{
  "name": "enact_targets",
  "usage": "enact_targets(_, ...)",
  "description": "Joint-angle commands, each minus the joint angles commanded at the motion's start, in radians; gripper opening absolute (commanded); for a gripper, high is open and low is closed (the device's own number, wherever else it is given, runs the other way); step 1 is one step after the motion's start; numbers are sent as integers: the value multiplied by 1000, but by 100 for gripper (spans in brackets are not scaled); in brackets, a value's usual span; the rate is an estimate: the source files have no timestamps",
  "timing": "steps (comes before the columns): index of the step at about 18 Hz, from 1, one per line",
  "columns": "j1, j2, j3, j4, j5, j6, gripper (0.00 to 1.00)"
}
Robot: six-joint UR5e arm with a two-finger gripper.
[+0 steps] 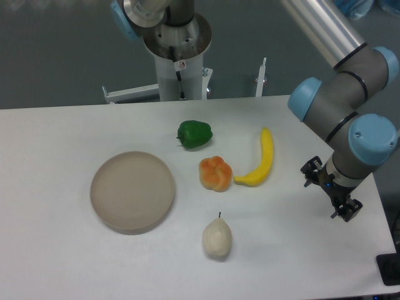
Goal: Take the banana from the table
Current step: 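Move the gripper over the yellow banana and lower toward it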
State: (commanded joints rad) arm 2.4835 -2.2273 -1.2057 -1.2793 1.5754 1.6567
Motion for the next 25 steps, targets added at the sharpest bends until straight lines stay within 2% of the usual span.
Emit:
enact_targets(4,-3,6,-12,-2,-2,-2,100)
enact_targets(5,-2,14,-35,-2,-3,-12,100)
enact_targets(7,-2,53,-138,27,-2,-12,100)
enact_targets(9,9,92,-210,48,-2,0,100)
enact_targets(11,8,126,-277,51,-2,2,100)
enact_targets(15,9,176,-373,52,-2,-8,100)
enact_targets(20,12,221,-466,55,-2,-11,100)
enact_targets(25,15,221,-479,55,-2,-18,100)
